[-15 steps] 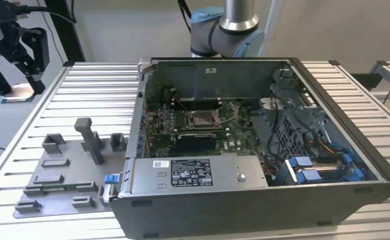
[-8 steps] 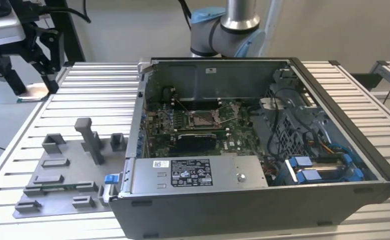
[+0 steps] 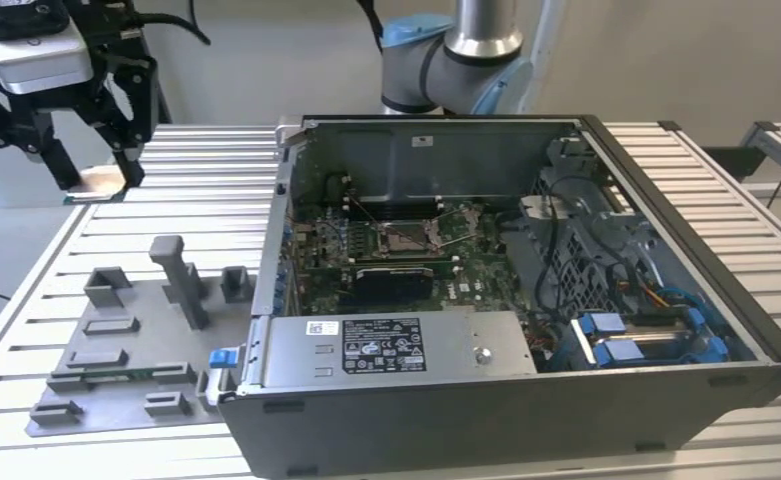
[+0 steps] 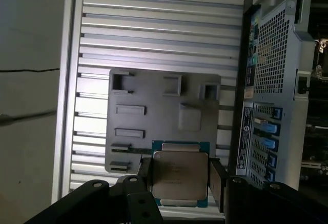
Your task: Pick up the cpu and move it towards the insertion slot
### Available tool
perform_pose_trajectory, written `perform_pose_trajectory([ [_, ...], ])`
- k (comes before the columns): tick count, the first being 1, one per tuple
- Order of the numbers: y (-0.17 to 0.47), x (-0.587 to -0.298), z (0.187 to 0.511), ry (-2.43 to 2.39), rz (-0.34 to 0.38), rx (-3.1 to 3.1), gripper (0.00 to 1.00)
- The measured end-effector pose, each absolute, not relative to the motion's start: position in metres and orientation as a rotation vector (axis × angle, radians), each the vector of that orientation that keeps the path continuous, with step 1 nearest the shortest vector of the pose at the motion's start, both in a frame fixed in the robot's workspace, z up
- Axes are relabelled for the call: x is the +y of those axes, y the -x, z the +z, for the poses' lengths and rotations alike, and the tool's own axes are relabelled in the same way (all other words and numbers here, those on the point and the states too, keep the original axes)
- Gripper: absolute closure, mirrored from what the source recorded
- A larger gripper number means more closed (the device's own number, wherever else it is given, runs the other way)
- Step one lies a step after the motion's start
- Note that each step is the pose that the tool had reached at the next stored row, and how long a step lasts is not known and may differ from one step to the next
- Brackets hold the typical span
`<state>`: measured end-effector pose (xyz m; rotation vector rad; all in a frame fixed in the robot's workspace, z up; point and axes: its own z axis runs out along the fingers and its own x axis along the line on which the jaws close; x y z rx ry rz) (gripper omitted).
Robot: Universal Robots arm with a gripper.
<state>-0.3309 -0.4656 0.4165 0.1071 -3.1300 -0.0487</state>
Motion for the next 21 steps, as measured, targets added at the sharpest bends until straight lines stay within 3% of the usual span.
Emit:
perform_pose_trajectory([
  [21,0.265,-0.466,0.417,-0.107,-0.049,-3.130,1.00],
])
